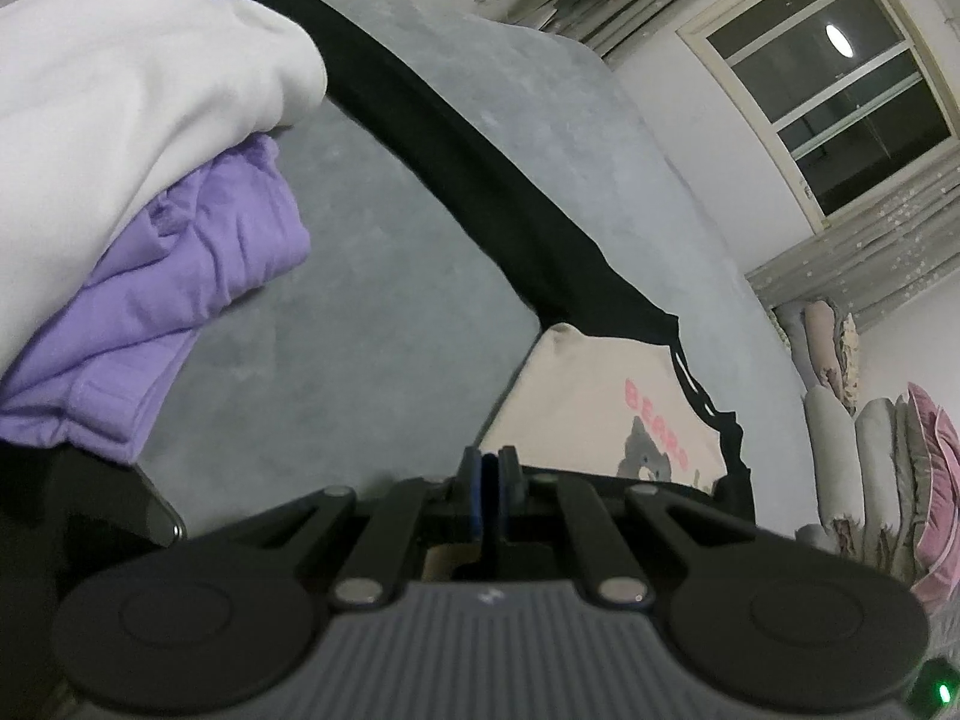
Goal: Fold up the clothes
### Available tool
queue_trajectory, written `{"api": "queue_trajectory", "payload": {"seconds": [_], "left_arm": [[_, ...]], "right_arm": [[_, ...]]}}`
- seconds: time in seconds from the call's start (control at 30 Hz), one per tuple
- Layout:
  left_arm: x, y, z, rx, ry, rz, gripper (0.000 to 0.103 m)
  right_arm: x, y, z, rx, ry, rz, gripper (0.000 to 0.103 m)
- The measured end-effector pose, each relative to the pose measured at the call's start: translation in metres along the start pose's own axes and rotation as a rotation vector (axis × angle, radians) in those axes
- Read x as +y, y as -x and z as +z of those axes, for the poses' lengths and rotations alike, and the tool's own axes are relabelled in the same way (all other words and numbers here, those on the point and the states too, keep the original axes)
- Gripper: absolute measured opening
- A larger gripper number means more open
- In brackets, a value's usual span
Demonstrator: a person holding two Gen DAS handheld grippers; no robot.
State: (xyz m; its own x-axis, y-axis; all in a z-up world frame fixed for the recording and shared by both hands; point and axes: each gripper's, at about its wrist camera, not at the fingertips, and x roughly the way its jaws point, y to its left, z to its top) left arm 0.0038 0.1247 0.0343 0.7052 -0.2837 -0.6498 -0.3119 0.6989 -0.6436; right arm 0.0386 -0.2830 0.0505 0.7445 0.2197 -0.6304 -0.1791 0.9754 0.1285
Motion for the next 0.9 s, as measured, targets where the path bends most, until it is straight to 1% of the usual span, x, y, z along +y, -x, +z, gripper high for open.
{"api": "queue_trajectory", "payload": {"seconds": [0.07,0.1,0.17,0.3,0.33,0.43,0.5,0.53,0.57,0.63,0.67,0.73,0.8,0.9], "left_arm": [[0.002,-0.001,0.001,0.003,0.004,0.001,0.004],[0.003,-0.001,0.001,0.004,0.006,0.001,0.004],[0.004,-0.002,0.002,0.008,0.011,0.001,0.004],[0.003,-0.002,0.002,0.012,0.006,-0.005,0.004],[0.003,-0.001,0.002,0.011,0.003,-0.007,0.004],[0.002,-0.001,0.002,0.01,-0.007,-0.012,0.004],[0.001,-0.001,0.002,0.011,-0.011,-0.011,0.004],[0.001,-0.001,0.002,0.011,-0.013,-0.01,0.004],[0.001,-0.001,0.002,0.011,-0.016,-0.009,0.004],[0.001,-0.001,0.002,0.009,-0.022,-0.008,0.004],[0.001,-0.001,0.002,0.008,-0.024,-0.008,0.004],[0.001,0.0,0.003,0.006,-0.023,-0.011,0.004],[0.001,0.002,0.004,-0.002,-0.028,-0.009,0.004],[-0.005,0.01,0.005,-0.044,-0.085,0.027,0.004]], "right_arm": [[0.044,0.001,-0.009,0.016,0.132,0.168,0.037],[0.067,0.001,-0.016,0.018,0.208,0.229,0.037],[0.112,0.003,-0.03,0.014,0.37,0.316,0.037],[0.166,0.004,-0.061,-0.027,0.557,0.402,0.036],[0.176,0.003,-0.067,-0.041,0.586,0.407,0.036],[0.192,-0.002,-0.075,-0.077,0.622,0.392,0.036],[0.198,-0.006,-0.078,-0.084,0.623,0.388,0.036],[0.201,-0.009,-0.078,-0.079,0.62,0.375,0.033],[0.204,-0.014,-0.078,-0.071,0.618,0.358,0.022],[0.209,-0.022,-0.076,-0.052,0.612,0.348,0.008],[0.209,-0.021,-0.075,-0.045,0.606,0.353,0.005],[0.209,-0.018,-0.071,-0.029,0.592,0.365,0.004],[0.203,-0.003,-0.06,-0.018,0.554,0.396,0.004],[0.191,0.021,-0.044,0.023,0.49,0.448,0.004]]}}
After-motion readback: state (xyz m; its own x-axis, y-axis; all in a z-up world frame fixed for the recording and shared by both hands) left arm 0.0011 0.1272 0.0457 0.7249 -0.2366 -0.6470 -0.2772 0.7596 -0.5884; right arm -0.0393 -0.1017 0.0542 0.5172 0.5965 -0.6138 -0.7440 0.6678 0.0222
